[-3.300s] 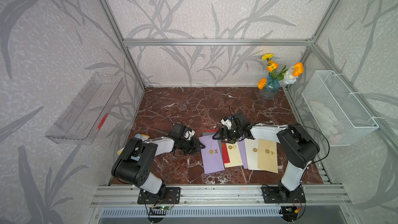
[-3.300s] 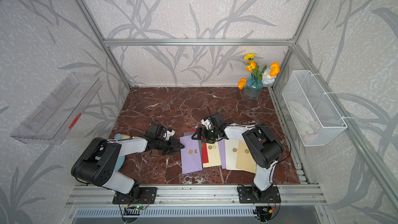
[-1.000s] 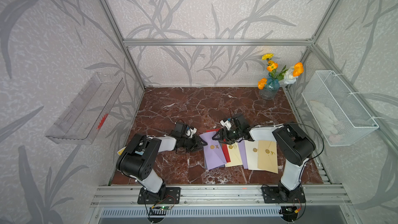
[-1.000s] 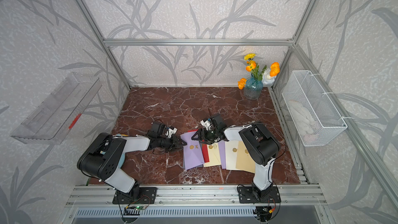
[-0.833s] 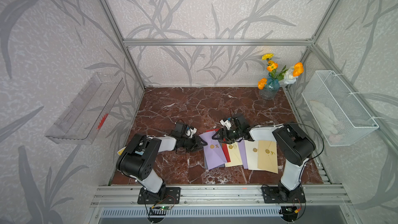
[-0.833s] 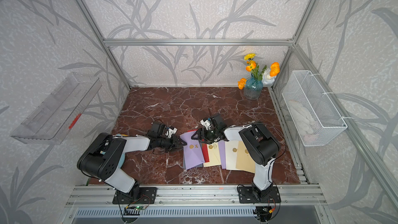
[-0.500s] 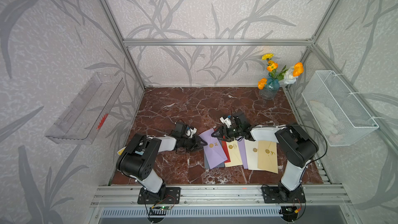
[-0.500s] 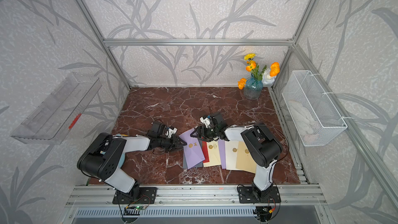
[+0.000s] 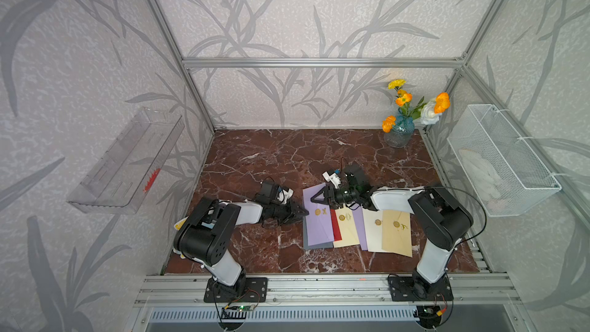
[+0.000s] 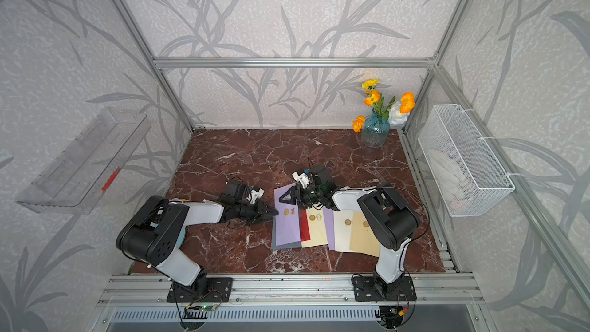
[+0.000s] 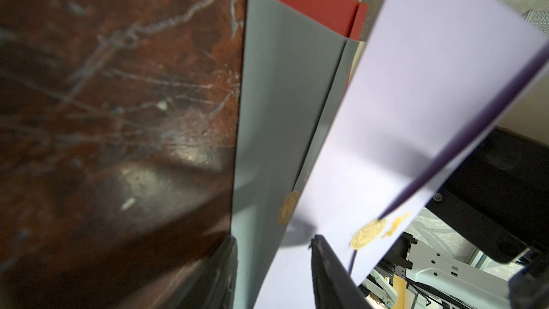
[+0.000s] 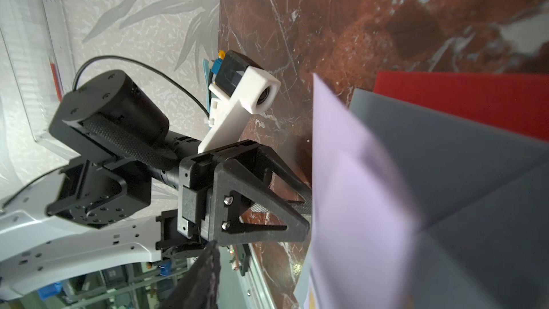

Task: Open the envelope
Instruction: Pick up the envelope from the envelope.

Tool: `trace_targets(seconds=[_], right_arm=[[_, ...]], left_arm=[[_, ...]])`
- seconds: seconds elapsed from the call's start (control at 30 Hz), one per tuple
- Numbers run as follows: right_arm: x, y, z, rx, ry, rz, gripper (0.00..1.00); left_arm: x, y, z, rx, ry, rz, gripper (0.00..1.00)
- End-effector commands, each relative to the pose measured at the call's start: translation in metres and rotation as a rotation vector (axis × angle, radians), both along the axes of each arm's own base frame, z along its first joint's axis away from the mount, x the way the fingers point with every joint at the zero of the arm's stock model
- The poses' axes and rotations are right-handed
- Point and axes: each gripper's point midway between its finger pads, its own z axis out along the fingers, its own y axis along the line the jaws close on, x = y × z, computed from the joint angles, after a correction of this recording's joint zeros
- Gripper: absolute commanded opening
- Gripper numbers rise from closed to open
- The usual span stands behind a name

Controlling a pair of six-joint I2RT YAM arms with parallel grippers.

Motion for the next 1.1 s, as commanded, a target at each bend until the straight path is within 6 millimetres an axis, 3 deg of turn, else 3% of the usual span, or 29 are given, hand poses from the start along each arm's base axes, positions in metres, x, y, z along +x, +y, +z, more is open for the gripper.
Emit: trace_targets(seconds=[0.0,0.1,0.17,0.3,0.47,0.7,0.87,1.0,1.07], right_arm=[[-0.008,-0.002,-0.005,-0.054,-0.022,0.035,0.39],[-0.009,-0.003,-0.01,-0.089,-0.034,0.036,0.12],[-0.006,-0.002,-0.01,-0.096,-0.044,0.038,0.0],[-0.001,-0.002,0.003,-0.113,-0.103,0.05,0.0],[0.009,-0.006,0.033,-0.144,-0.216,0.08,0.0],[0.055,-0.019,0.087,-0.043,-0.308,0.0,0.0],[0.088,-0.016,0.14,0.086,-0.402,-0.049,0.0],[0.11,-0.009,0.164,0.18,-0.429,-0.059,0.0],[0.118,-0.004,0.175,0.242,-0.424,-0.034,0.0]], left_arm=[[-0.032,0.031,-0.052,0.212,0.162,0.063,0.43],[-0.03,0.03,-0.049,0.206,0.146,0.063,0.43],[-0.027,0.029,-0.044,0.202,0.127,0.061,0.43],[-0.014,0.027,-0.022,0.186,0.038,0.061,0.45],[0.01,0.028,0.024,0.197,-0.157,0.054,0.52],[0.065,0.033,0.08,0.166,-0.391,0.14,0.61],[0.124,0.044,0.155,0.007,-0.64,0.238,0.64],[0.156,0.056,0.21,-0.104,-0.796,0.237,0.66],[0.166,0.061,0.228,-0.164,-0.847,0.251,0.6]])
